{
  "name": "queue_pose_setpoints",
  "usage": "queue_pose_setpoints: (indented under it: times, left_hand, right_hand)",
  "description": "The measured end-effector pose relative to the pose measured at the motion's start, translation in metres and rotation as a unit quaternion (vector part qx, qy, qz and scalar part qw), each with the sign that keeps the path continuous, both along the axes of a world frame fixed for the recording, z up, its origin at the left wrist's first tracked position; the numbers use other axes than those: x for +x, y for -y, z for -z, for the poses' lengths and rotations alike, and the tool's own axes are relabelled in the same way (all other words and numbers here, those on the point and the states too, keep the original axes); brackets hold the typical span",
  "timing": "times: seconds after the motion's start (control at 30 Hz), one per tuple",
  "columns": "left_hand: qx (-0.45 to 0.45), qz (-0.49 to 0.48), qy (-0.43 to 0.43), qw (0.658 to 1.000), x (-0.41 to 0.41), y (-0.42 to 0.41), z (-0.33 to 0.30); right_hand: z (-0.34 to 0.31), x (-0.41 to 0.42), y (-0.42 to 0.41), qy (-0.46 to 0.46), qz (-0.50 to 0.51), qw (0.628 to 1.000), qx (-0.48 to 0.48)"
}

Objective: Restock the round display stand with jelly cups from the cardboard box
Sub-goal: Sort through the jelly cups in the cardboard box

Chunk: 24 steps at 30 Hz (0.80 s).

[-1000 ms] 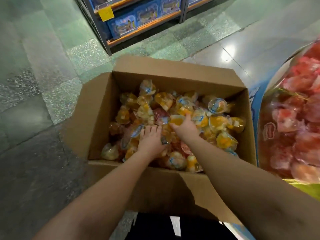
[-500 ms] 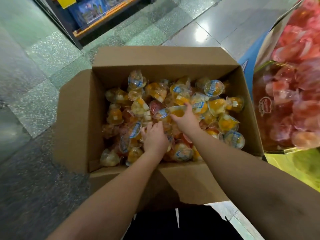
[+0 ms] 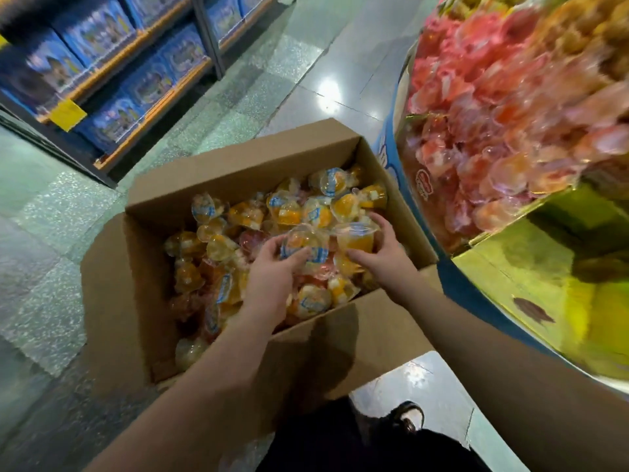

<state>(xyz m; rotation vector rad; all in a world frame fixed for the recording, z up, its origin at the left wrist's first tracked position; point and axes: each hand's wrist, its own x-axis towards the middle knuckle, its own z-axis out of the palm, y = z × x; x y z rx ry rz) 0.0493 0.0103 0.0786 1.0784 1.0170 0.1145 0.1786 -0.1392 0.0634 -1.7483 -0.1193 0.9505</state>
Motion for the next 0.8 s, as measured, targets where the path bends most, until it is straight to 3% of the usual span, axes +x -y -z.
queue_pose_setpoints:
  times: [0.27, 0.47, 0.8]
  left_hand:
    - [0.004, 0.195, 0.022, 0.981, 0.057, 0.154, -0.056]
    - [-0.003, 0.330, 0.042, 0.943, 0.089, 0.326, -0.075]
    - [-0.024, 0.463, 0.053, 0.884, 0.116, 0.615, -0.094]
  right_hand:
    - [-0.040, -0.007, 0.201, 0.066, 0.132, 0.985, 0.087]
    - [-0.051, -0.031, 0.379, 0.122, 0.256, 0.954, 0.094]
    - [-0.074, -0.063, 0.658, 0.169, 0.371, 0.911, 0.058]
